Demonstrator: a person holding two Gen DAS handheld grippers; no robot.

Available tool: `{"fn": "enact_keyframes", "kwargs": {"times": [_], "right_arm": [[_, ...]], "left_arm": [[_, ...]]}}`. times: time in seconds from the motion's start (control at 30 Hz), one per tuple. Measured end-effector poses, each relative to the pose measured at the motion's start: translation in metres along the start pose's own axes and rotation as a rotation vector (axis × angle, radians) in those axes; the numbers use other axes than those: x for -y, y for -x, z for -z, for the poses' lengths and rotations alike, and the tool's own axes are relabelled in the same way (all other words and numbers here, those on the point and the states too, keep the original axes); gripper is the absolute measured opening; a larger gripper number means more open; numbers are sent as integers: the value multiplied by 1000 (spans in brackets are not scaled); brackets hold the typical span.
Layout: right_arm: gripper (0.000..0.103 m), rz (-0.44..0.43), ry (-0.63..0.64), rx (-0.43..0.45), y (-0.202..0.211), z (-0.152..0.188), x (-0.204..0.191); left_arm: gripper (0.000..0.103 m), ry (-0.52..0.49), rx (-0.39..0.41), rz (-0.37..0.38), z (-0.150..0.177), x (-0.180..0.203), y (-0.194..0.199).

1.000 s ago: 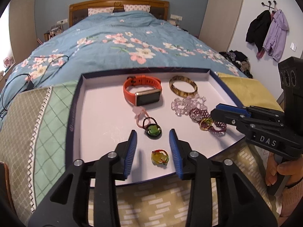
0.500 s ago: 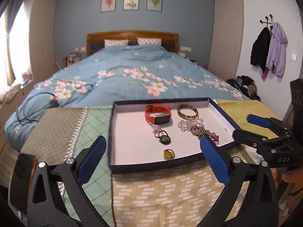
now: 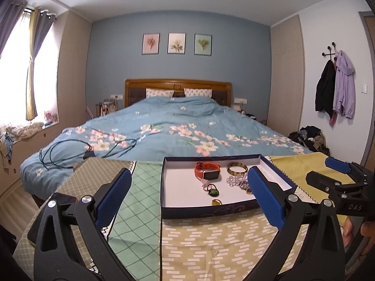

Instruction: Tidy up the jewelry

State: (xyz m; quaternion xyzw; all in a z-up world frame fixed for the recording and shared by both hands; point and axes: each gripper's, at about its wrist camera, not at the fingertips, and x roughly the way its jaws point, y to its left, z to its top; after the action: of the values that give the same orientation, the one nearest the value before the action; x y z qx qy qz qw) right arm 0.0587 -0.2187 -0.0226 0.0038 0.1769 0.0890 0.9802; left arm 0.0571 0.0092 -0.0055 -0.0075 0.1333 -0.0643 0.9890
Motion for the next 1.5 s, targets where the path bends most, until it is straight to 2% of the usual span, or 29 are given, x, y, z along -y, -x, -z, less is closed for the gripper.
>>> {"fn": "enact_keyframes", "kwargs": {"times": [0.13, 0.27, 0.73, 1.1, 1.5], "right_arm": [[96, 1, 9, 32, 10, 3, -5], [96, 17, 8, 65, 22, 4, -7], [96, 35, -1, 96, 41, 10, -10], [96, 36, -14, 142, 52, 10, -6], [96, 35, -16, 188, 57, 10, -6]], "left_arm": [[98, 11, 2, 7, 1, 4, 11], [98, 21, 17, -18, 1, 6, 23], [98, 13, 69, -37, -2, 19, 54], [98, 19, 84, -33, -3, 25, 63], [98, 31, 61, -14, 1, 27, 58]]}}
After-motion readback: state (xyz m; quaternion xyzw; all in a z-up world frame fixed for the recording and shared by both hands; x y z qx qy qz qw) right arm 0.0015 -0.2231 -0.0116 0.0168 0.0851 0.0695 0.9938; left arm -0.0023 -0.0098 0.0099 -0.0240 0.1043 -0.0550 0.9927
